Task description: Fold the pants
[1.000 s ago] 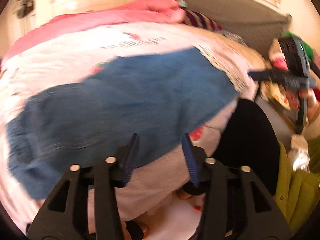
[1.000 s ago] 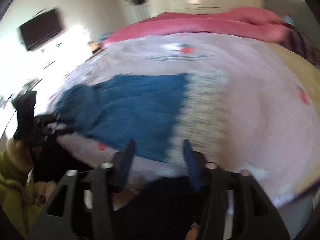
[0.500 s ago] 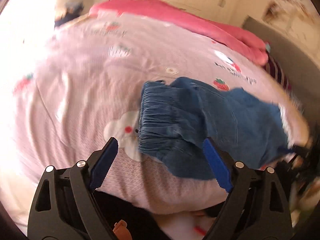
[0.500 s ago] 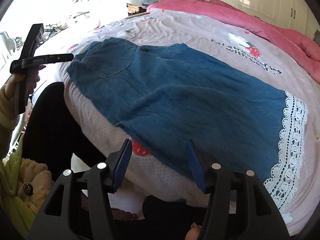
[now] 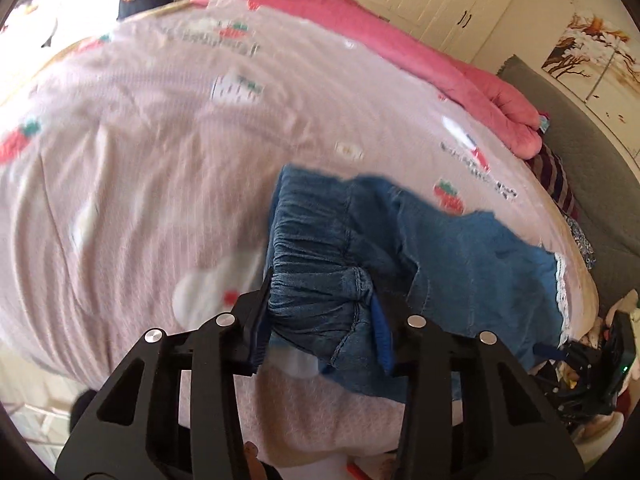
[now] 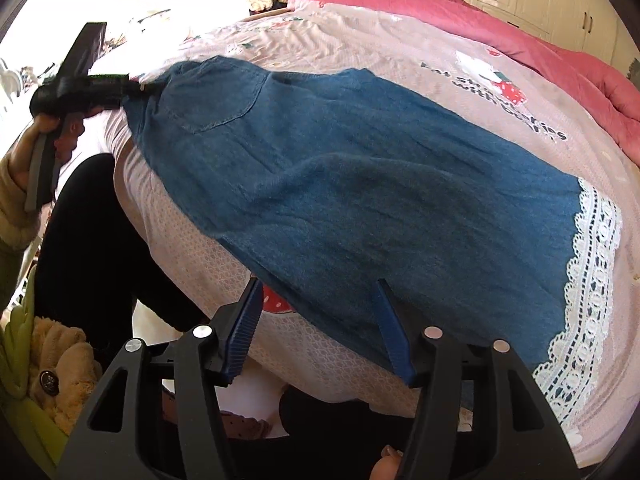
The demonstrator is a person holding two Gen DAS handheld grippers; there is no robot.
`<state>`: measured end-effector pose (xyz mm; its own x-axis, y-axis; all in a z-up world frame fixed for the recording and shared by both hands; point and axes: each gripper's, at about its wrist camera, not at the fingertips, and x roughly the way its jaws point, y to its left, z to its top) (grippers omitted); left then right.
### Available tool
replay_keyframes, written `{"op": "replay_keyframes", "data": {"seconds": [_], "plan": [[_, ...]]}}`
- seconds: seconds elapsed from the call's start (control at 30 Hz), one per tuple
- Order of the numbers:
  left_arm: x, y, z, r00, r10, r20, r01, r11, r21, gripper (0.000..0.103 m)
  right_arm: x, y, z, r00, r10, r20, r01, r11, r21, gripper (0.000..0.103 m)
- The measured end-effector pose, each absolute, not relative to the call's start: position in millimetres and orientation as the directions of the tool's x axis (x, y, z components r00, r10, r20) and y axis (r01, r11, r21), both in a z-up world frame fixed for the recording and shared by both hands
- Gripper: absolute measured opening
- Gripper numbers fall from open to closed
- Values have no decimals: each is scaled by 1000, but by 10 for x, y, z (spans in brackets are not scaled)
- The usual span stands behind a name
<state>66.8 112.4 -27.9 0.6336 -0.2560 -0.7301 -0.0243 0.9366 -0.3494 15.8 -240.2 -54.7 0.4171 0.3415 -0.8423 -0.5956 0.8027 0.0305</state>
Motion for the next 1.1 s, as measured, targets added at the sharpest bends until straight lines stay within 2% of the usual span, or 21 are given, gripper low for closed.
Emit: {"op": "replay_keyframes", "data": {"seconds": [0.03,0.07,0.17,0.33,0.53,0.6,0.67,0.73,0.9,1.0,1.07,1.1], "plan": [[679,1142,-215,649,-248,-719,-26,938,-347,33,153,-2382,-571,402,338,-851,-601,799,33,15],[716,1158,-189,657,-243,-714,-24,939,-343,32,143,-2363,-590,398,333,-855,-604,796,29,13],[711,1159,-162,673,-226,-704,-18,947,-321,32,104,-2335,-607,397,333,-855,-614,789,22,12],[621,1169,-379,633,-226,-740,-20,951,-307,32,85,-2374,-654,375,355,-856,-604,794,65,12],[504,1230,-344,666,-207,-717,-18,956,-292,36,104,-2516,-453,369,438,-820,-556,811,183,14],[471,1211,-293,676,-192,-711,-13,962,-272,37,102,-2571,-359,394,454,-799,-541,817,198,17],[408,1208,-233,688,-175,-704,-13,968,-252,38,122,-2631,-282,429,449,-784,-521,832,192,29],[367,1218,-192,691,-155,-706,-26,971,-239,38,158,-2694,-228,456,448,-769,-499,844,196,36],[272,1279,-59,708,-79,-702,-70,981,-182,38,303,-2917,-223,497,427,-756,-418,881,223,48],[234,1243,109,734,-79,-675,-55,983,-175,39,345,-3107,-234,524,403,-750,-365,902,231,50],[246,1116,222,747,-93,-658,-22,986,-164,47,354,-3239,-233,540,396,-743,-327,912,248,51],[276,1008,277,752,-111,-649,7,987,-161,55,372,-3316,-232,547,394,-739,-308,915,260,53]]}}
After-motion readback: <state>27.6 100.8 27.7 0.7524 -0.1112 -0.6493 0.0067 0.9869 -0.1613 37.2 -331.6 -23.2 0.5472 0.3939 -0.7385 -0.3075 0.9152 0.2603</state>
